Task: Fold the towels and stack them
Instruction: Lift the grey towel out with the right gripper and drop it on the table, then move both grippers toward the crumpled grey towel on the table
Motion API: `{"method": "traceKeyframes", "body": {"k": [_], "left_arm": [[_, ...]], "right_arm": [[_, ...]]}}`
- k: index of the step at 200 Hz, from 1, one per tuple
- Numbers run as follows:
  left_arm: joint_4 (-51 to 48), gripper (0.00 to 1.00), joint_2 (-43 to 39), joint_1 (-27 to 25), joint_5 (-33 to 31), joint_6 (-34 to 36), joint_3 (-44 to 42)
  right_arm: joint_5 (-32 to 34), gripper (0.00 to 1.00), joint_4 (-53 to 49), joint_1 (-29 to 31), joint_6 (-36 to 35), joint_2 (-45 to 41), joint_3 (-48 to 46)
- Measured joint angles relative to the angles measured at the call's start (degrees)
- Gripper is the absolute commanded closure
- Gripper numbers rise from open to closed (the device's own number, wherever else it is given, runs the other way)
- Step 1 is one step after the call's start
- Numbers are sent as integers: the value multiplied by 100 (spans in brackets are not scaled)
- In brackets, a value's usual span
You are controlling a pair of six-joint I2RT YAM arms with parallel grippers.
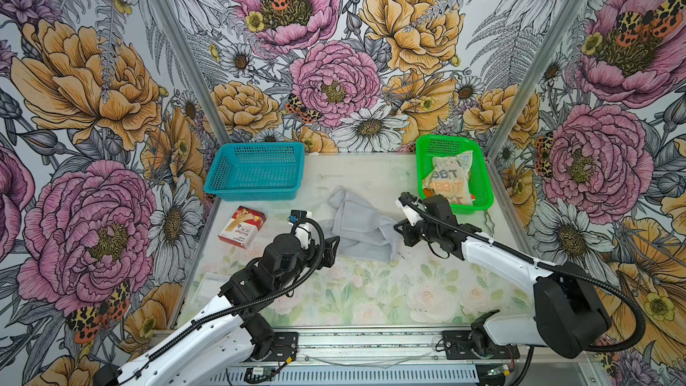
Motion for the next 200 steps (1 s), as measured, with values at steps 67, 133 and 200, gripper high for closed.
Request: {"method": "traceKeyframes", "body": {"k": [67,133,200], "left_arm": [[-85,3,1172,-129,-35,-149,188],[-103,6,1580,118,-120,-208,378],[109,5,1683,874,393,-260,262]], "right_arm": [[424,75,629,787,944,-1526,-1012],[1152,44,208,787,1294,-1497,-1156],[2107,33,22,787,2015,-1976,-1362]]}}
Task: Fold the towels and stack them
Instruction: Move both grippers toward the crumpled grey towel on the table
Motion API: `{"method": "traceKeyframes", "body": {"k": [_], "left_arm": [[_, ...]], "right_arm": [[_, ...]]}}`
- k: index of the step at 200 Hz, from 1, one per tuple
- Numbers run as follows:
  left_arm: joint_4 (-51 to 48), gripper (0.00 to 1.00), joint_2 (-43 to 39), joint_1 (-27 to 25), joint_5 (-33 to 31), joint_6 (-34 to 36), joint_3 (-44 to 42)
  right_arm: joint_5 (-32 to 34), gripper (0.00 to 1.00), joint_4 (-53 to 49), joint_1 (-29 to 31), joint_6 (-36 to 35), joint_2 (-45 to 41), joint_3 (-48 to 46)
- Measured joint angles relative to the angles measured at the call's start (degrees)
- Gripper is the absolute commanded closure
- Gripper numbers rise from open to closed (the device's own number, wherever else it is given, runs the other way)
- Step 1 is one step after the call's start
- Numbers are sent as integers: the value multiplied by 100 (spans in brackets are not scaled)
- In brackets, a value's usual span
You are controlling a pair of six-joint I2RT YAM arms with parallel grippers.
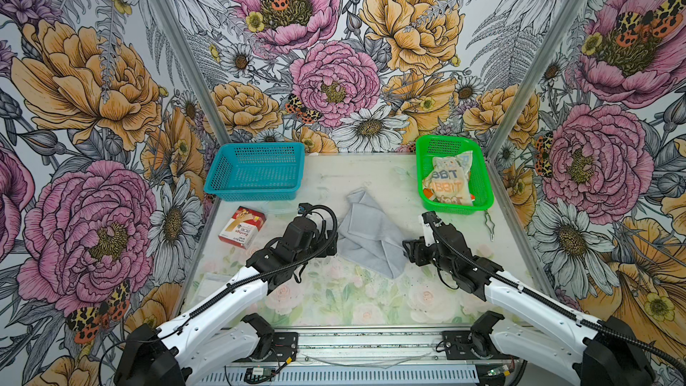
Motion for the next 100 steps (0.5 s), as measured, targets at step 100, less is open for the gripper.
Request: {"method": "traceKeyframes", "body": {"k": [100], "left_arm": [[140,13,1626,-142,391,-501,647]], "right_arm": [[96,32,-450,181,1086,-1285,-887]]}}
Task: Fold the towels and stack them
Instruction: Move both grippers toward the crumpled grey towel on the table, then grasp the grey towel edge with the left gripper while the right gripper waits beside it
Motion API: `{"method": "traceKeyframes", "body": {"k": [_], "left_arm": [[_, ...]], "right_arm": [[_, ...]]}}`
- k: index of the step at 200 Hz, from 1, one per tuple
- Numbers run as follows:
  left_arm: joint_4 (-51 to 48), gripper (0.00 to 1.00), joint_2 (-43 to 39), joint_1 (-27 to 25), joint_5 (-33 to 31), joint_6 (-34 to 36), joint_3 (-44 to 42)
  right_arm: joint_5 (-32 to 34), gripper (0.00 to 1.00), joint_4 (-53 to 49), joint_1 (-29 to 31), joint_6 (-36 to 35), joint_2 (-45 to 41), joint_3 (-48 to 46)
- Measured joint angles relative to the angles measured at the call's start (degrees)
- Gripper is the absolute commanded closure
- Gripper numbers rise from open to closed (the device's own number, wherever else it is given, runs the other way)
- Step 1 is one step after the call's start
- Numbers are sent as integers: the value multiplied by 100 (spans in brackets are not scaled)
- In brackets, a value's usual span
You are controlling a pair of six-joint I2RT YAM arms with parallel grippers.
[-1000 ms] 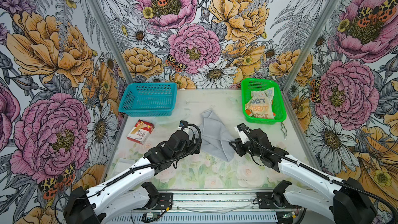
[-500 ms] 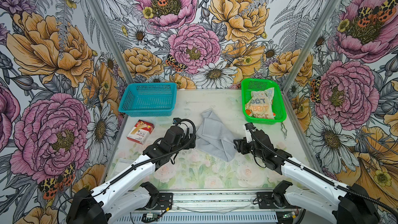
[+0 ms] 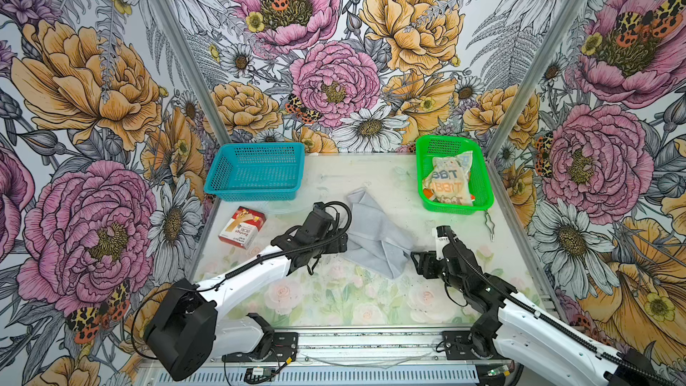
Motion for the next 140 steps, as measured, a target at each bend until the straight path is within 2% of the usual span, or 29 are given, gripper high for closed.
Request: {"method": "traceKeyframes", "body": {"k": [58,94,140], "left_arm": [[9,19,514,-166,15,-146,461],[-107,23,1051,-166,105,-125,1180],[-175,23,1718,-186,284,-76,1770]], "right_arm": [[-109,31,-291,151,326,-702,-229],[-118,32,-514,170,439,-1161,-389],[-186,31,-616,179,531,-1204,-400]]}}
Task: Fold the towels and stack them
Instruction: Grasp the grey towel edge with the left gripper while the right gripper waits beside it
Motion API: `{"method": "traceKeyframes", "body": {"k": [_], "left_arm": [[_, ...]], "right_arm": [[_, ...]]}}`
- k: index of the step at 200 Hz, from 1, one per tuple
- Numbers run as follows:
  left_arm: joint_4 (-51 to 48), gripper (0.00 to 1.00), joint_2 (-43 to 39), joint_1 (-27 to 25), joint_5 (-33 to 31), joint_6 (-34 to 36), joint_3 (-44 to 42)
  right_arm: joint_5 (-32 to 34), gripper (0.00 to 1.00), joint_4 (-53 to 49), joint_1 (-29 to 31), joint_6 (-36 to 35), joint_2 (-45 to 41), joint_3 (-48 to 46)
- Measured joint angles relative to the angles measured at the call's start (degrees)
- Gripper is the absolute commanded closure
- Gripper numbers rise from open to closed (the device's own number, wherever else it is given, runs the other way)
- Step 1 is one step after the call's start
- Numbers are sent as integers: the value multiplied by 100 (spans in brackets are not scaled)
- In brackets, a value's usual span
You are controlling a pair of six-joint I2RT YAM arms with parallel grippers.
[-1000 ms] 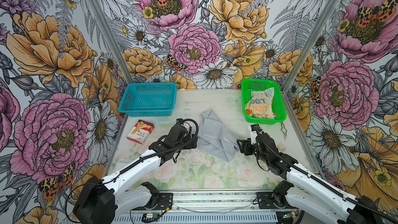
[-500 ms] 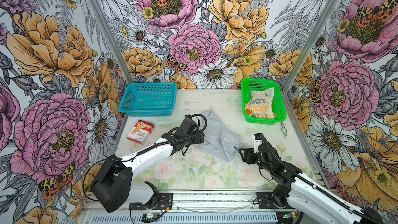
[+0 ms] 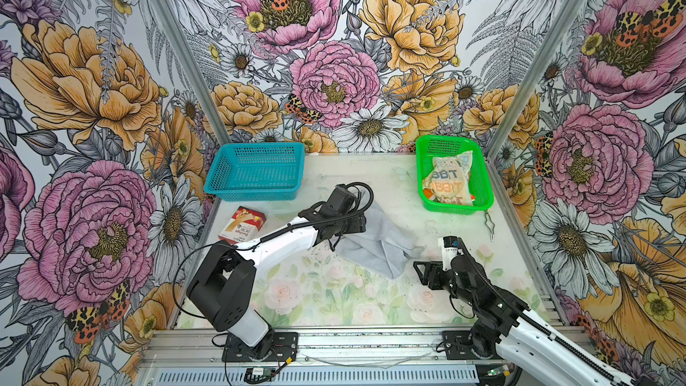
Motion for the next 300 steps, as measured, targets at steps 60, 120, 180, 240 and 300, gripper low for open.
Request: {"method": "traceKeyframes", "body": {"k": [60,120,180,240,300], "left_arm": [[-157,38,546,398,374,297,179],[-317,51,1154,514,542,654,389],[-387,54,1233,459,542,719,529],[-426,58,1637,337,560,739,713],[-474,55,1661,326,509,739,706]], "right_arm": [[284,31,-2,-400,289,629,332],[223,30,83,-739,299,887,540],[190,30,254,-970,299,638,535],[7,30,345,-977,282,859,531],[-87,30,400,-1012,280,872,522]]}}
